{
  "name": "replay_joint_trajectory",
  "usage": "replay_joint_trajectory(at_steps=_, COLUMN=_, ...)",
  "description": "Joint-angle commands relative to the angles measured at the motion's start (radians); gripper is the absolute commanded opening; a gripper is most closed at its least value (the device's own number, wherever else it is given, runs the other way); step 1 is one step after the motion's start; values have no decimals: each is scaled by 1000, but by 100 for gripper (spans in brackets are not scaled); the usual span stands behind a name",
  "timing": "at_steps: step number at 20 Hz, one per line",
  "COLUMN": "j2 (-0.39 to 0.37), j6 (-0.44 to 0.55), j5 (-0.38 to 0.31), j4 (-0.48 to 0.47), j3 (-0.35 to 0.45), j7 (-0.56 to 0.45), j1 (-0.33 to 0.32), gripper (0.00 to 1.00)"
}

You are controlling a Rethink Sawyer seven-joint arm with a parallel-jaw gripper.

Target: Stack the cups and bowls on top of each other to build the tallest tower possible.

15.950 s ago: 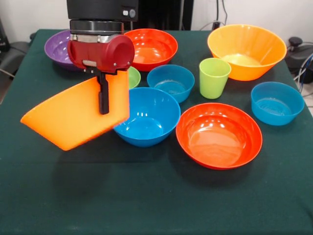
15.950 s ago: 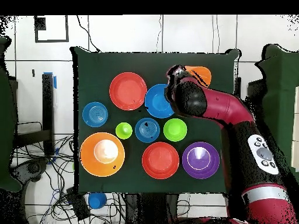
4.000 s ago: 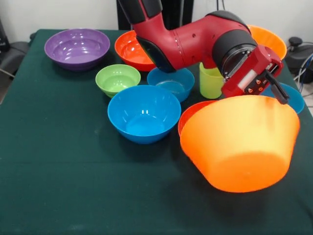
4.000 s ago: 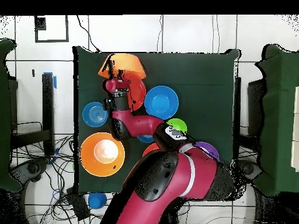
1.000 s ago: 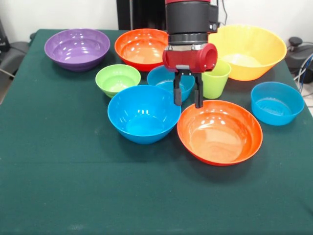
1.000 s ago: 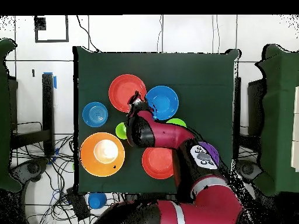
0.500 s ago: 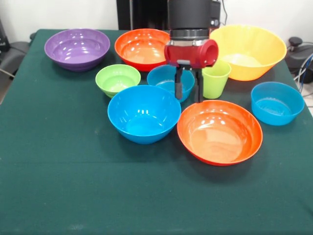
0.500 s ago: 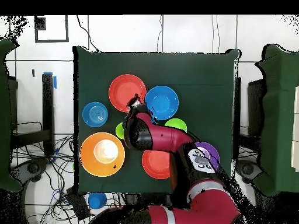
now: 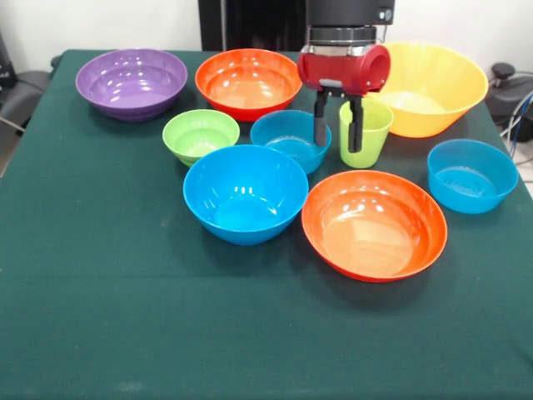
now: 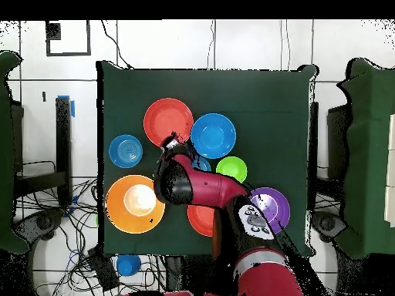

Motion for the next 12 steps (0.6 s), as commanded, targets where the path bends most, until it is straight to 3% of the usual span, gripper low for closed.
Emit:
replay_joint_trajectory(at_steps=1, j2=88, j6=68, j5=22, j4=-53, j3=-4, j7=78, j1=-14, gripper=100)
replay_joint_trajectory(at_steps=12, j2=183, j6=-12, j5=87, j4=-158, j3=-36, j7=126, j1=-17, gripper=100)
